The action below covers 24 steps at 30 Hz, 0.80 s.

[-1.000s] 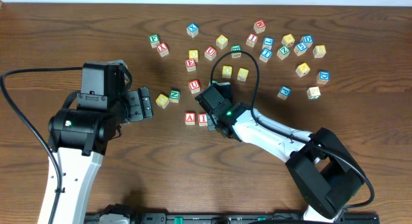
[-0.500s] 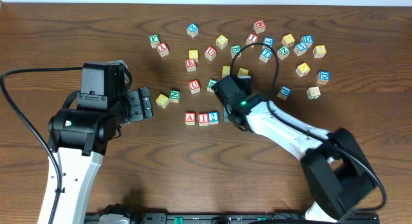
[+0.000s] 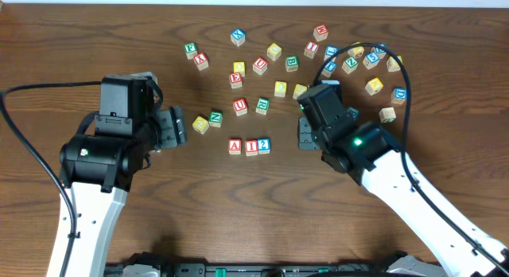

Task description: Spell out AI2

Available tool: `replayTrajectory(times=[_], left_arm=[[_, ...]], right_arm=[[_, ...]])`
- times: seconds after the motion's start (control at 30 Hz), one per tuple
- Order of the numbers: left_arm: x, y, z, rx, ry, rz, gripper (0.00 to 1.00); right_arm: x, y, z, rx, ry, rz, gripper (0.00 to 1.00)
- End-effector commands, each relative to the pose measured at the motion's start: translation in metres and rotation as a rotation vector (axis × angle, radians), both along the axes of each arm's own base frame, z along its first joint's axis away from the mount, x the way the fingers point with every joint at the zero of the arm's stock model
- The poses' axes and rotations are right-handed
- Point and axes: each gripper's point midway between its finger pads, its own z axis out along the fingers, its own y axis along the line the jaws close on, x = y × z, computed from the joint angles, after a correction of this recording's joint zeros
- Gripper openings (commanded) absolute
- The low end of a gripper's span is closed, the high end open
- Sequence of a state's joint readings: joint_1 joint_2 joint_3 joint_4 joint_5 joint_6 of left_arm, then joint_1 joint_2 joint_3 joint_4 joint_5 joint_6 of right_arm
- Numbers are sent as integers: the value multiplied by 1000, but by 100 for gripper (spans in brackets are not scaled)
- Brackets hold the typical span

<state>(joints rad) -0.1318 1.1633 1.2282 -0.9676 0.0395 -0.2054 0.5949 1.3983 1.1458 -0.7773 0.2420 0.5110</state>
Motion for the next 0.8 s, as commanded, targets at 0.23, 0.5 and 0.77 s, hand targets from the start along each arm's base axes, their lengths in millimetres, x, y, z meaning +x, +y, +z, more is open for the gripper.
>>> replayTrajectory(times=[0.23,0.5,0.77], left_arm=[[0,-3,-121,-28,326,111,27],[-6,-34,-175,-19,500,27,8],[1,-66,-201,92,477,-49,8]], right_arm=[[4,-7,5,-33,-20,-13,1],[5,-6,6,-23,-24,-22,1],[5,-6,6,-17,-26,-28,1]])
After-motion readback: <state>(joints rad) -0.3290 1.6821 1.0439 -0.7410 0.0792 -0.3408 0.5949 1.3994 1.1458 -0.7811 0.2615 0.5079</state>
